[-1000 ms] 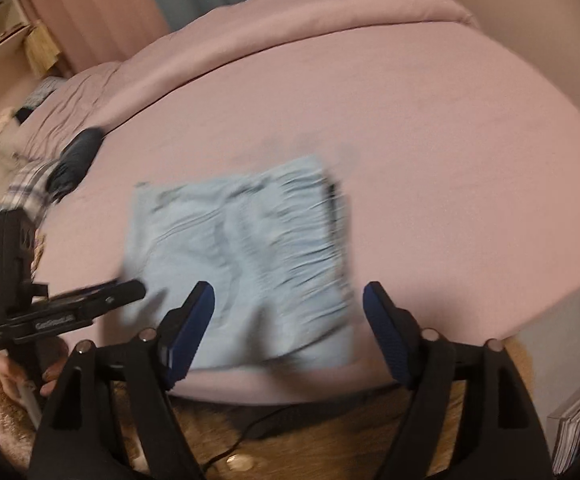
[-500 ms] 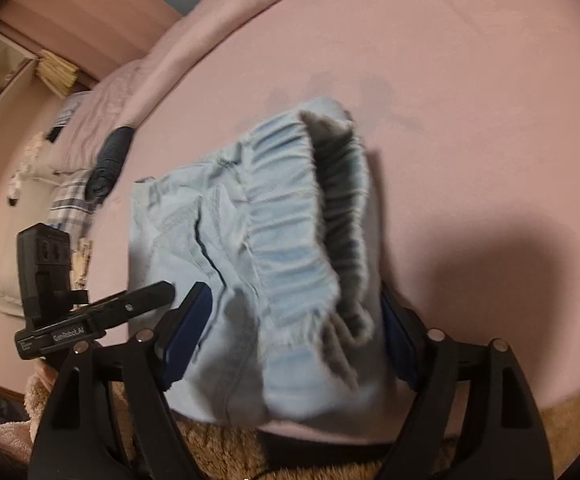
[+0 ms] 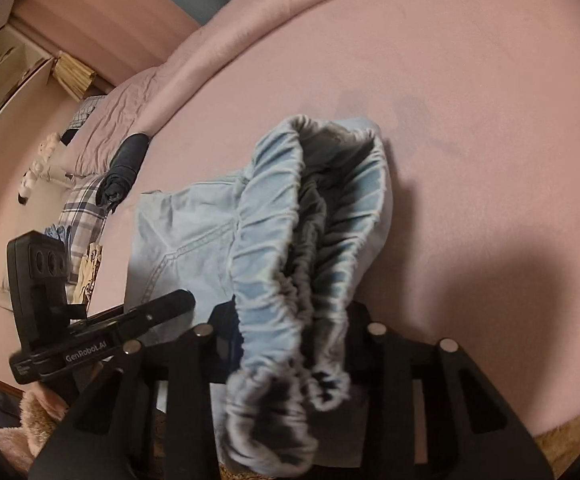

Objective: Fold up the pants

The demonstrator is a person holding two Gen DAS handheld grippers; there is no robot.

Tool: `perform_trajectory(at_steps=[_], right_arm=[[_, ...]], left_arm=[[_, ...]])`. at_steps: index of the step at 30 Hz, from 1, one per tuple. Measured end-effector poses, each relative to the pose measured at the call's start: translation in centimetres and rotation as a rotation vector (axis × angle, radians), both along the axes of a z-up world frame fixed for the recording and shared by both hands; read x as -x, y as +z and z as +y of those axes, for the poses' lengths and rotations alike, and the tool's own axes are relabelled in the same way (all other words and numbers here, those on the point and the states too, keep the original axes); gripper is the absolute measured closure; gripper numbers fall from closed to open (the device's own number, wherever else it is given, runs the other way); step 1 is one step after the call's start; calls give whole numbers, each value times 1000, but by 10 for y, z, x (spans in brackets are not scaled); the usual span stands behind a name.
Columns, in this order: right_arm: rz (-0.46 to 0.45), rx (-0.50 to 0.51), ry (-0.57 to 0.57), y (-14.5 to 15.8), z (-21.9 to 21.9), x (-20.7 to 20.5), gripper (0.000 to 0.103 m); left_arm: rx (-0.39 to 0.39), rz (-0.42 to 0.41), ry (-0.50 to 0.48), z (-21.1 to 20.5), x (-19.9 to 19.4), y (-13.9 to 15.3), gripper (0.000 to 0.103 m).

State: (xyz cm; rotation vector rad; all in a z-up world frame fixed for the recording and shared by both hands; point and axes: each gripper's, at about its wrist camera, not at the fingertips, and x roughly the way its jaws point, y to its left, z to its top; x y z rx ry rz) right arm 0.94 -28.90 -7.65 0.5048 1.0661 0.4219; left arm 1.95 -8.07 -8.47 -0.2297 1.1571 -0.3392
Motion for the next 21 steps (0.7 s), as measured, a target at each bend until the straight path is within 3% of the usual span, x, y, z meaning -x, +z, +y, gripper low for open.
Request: perform_trajectory(at_steps=[10,21], right_arm=[[-111,52,22,45,19,0,68],[-152,77,66,63,41,-17,66]], left_arm=[[-15,-114,33,23,16,52,78],[5,-165,101,54,11,71,78]])
